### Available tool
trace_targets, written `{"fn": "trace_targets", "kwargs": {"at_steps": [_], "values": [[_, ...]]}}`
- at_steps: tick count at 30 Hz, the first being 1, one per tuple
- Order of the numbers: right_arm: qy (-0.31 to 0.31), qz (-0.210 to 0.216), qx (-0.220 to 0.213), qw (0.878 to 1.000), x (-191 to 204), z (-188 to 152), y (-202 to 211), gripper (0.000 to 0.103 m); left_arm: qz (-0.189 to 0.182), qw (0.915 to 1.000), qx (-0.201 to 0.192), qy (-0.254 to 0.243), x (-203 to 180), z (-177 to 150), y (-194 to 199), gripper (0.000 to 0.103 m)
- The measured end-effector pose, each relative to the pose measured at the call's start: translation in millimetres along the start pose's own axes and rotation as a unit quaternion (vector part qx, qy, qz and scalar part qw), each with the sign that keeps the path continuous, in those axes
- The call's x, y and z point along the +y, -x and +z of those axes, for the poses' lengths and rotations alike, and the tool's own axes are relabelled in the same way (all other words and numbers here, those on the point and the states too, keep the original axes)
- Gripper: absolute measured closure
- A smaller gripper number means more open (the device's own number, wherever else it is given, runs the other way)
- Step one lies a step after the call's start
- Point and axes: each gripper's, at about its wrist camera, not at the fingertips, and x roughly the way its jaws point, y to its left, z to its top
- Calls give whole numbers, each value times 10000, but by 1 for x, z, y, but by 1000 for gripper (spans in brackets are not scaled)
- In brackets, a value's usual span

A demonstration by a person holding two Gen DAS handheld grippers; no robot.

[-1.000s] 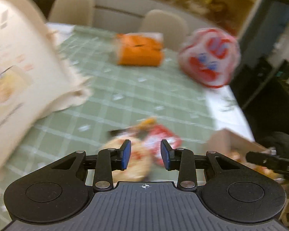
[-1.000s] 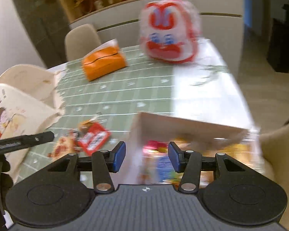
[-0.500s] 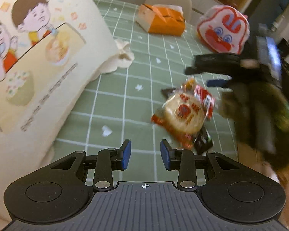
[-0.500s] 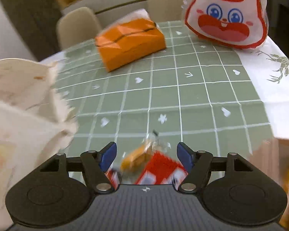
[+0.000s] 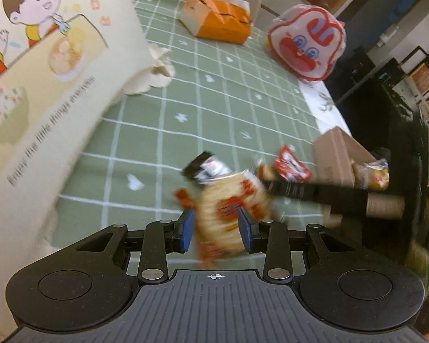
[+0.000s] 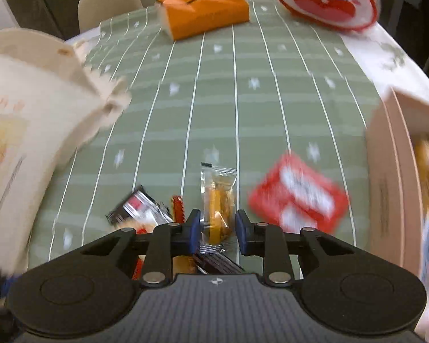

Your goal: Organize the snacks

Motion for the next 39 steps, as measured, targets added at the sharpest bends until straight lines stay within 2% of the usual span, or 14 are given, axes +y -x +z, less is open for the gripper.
{"fn": "trace_targets", "kwargs": {"at_steps": [5, 8, 10, 12, 15, 20, 21, 22, 25, 28, 30, 36, 39], "values": [[89, 79, 37, 9999, -10, -37, 34, 77, -77, 9998, 8, -170, -24, -20, 8, 65], [194, 160, -216, 9995, -18, -52, 61, 77, 175, 9994, -42, -298, -32, -32, 7, 65], [200, 244, -352, 9989, -22, -62, 75, 77, 261, 9995, 91, -149, -31, -38, 8, 65], [131, 325, -364, 9987, -25, -69, 82, 77, 295, 9992, 175, -202, -34, -43, 12, 65], [-37, 324, -456, 9984, -29, -85, 88, 77, 377, 9979, 205, -479, -37, -44, 15, 65], [-586, 303, -632, 9958, -35, -109, 92, 77, 460, 9963, -23, -725, -37, -31, 18, 65], [-608, 176, -665, 9958, -35, -113, 97, 77, 480, 9964, -56, -691, -36, -28, 21, 65], [-646, 41, -709, 9954, -36, -117, 102, 76, 454, 9968, -126, -642, -35, -26, 26, 65], [-530, 52, -845, 9950, -43, -124, 120, 68, 368, 9964, -505, -573, -28, -26, 43, 65], [-398, -255, -1030, 9936, -50, -126, 130, 61, 575, 9960, -469, -490, -23, -26, 39, 65], [-481, -173, -1006, 9936, -54, -127, 128, 59, 535, 9962, -495, -477, -22, -29, 34, 65], [-420, -164, -693, 9966, -55, -140, 118, 59, 314, 9986, -34, -417, -36, -22, 16, 65], [-418, -88, -573, 9974, -60, -141, 119, 59, 245, 9983, -217, -491, -44, -20, 15, 65]]}}
